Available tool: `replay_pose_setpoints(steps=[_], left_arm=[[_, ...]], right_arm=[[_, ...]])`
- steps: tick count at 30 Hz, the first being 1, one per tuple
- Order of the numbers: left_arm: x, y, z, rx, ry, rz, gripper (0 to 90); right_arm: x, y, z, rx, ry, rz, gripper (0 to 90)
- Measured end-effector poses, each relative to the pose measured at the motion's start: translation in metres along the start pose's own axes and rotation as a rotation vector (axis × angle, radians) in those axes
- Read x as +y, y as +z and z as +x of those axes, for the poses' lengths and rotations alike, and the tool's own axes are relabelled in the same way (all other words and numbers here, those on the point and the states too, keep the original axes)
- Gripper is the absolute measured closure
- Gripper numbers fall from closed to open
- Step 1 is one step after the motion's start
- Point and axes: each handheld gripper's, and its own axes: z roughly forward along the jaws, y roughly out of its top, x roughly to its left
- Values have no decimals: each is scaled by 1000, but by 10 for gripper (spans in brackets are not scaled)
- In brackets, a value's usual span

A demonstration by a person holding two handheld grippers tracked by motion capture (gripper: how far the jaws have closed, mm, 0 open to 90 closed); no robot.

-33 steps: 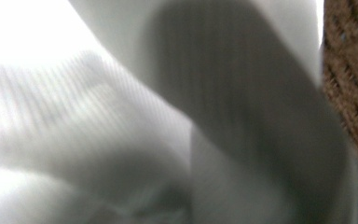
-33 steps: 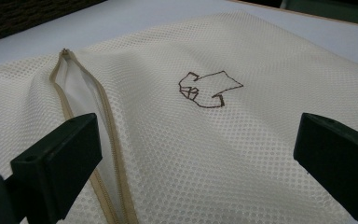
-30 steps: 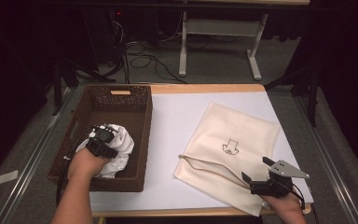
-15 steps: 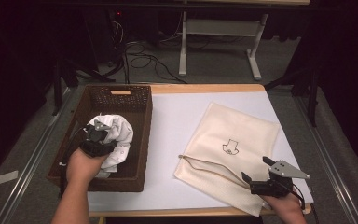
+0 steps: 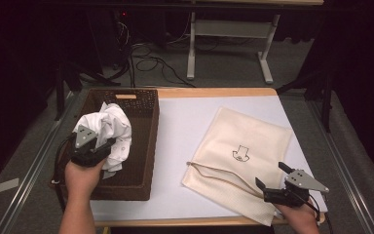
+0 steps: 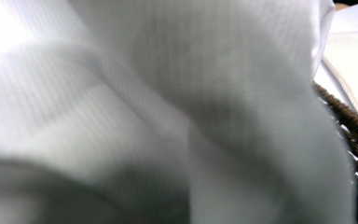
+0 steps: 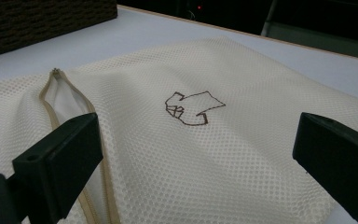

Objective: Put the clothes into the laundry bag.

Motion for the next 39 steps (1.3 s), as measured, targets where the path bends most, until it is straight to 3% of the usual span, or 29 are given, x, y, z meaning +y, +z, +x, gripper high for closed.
replay_pose_setpoints(steps=[4, 9, 12, 15, 21, 26, 30, 39], left_arm=[[0, -2, 5, -5, -42, -16, 675], [-1, -7, 2, 6, -19, -69, 675], [-1, -10, 3, 7, -23, -92, 675], [-2, -14, 4, 18, -43, -147, 675], [-3, -18, 6, 41, -55, -179, 675], [-3, -25, 6, 51, -42, -238, 676], [-3, -29, 6, 32, -32, -263, 676], [8, -40, -9, 29, 0, -328, 676]], right_arm=[[-3, 1, 0, -8, 2, 9, 23], [-4, -1, -1, -30, 6, 4, 34], [-5, -2, -1, -37, 11, 5, 34], [-6, -4, -3, -40, 12, 5, 35], [-7, -3, -3, -27, 10, 3, 35], [-5, -3, -1, -19, 0, -5, 37], [-5, -2, -1, -18, -2, -4, 38], [-5, -2, 0, -21, -2, -4, 42]])
